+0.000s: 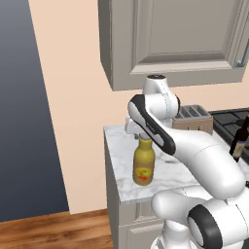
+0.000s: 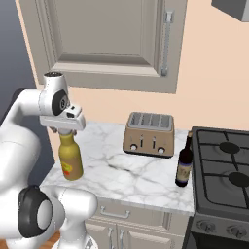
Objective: There is a wine glass and glass cup on the dining counter. Place the wine bottle next to the wine glass and the juice bottle next to the glass cup.
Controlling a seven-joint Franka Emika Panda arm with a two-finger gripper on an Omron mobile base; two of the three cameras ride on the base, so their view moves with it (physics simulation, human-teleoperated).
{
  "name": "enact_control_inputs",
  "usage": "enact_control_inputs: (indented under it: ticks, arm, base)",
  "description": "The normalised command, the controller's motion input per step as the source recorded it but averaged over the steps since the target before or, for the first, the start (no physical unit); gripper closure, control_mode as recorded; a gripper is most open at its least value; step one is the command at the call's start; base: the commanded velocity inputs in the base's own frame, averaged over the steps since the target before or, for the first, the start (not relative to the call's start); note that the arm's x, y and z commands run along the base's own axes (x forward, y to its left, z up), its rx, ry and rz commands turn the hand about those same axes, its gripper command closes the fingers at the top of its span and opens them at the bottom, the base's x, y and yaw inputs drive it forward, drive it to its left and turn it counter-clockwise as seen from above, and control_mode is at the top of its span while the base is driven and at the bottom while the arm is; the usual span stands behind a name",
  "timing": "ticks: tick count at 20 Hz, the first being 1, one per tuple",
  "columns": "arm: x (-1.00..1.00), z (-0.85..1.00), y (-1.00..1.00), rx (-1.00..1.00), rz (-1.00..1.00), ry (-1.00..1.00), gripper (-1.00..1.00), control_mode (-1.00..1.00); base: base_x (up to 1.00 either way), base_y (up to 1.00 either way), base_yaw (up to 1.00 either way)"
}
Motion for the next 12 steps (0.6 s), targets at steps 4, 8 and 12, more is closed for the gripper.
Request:
enact_control_inputs:
  ticks: [4,8,12]
  arm:
    - [0.0,-0.16,0.0,0.0,0.0,0.04,-1.0,-1.0]
    - [0.0,-0.13,0.04,0.0,0.0,0.12,1.0,-1.0]
    - [0.0,0.0,0.0,0.0,0.0,0.09,1.0,-1.0]
  base:
    - [0.0,0.0,0.0]
    - [0.0,0.0,0.0]
    - [0.0,0.0,0.0]
